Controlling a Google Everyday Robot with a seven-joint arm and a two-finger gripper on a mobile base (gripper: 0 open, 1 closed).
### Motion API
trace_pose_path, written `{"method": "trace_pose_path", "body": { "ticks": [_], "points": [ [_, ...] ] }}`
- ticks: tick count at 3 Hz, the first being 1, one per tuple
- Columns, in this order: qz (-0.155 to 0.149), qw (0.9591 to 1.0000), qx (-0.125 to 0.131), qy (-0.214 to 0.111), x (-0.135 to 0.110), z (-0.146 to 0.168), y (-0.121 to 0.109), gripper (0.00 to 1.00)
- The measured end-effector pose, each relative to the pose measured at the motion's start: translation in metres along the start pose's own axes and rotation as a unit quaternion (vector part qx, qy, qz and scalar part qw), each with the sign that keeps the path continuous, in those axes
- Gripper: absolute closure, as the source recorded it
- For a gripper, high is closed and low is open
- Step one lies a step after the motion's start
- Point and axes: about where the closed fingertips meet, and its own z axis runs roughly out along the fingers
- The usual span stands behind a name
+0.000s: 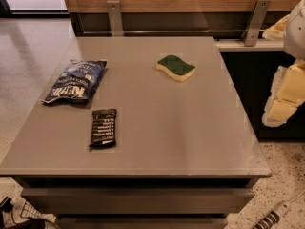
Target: Pick sponge
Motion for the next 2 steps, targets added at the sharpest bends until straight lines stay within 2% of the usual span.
{"method": "trace_pose_path", "body": {
  "ticks": [1,2],
  "points": [
    [0.000,1.0000,0.000,0.000,0.000,0.000,0.000,0.00],
    [0.009,0.9997,0.015,-0.017,-0.006,0.005,-0.015,0.00]
  ]
}}
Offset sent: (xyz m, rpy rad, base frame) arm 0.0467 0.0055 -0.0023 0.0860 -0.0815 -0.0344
